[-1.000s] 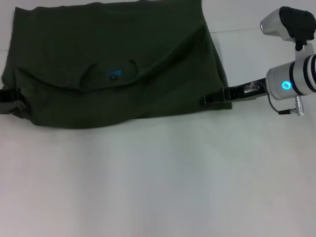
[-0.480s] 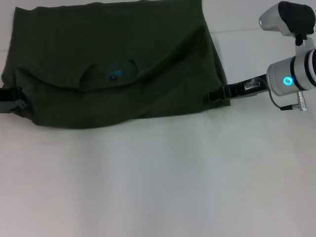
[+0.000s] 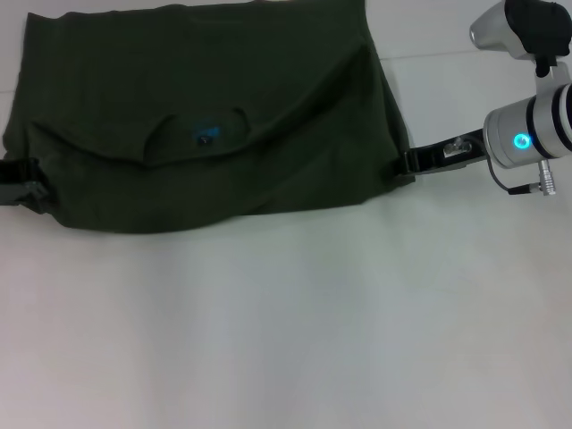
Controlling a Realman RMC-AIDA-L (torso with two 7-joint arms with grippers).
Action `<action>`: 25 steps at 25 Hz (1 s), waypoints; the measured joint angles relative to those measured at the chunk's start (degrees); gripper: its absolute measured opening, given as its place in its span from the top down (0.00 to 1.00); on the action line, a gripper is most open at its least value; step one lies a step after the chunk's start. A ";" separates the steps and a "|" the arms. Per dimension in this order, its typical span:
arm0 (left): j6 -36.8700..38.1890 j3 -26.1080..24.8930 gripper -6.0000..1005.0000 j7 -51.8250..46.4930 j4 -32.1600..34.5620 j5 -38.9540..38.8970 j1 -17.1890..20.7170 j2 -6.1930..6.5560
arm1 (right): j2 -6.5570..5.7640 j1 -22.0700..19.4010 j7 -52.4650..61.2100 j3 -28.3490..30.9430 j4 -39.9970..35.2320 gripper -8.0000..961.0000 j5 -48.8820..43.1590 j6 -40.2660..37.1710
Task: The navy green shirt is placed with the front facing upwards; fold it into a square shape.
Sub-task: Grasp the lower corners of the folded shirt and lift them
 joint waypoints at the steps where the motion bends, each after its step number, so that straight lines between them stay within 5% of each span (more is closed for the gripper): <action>1: 0.18 0.01 0.92 0.00 0.02 0.03 0.00 0.00 | -0.05 0.00 0.00 0.00 0.00 0.65 -0.05 -0.03; 8: 6.32 -0.08 0.92 1.13 0.15 0.66 -0.08 1.48 | -0.24 0.12 1.34 0.00 -1.66 0.93 -3.84 -3.52; 16: 13.91 0.07 0.92 2.83 -0.80 0.97 1.70 1.74 | 0.02 -0.55 2.15 -0.03 -5.43 0.93 -8.90 -16.28; 25: 26.93 0.01 0.92 4.64 -6.71 1.57 6.04 1.08 | 3.08 -0.79 2.83 -0.65 -12.64 0.93 -17.22 -27.85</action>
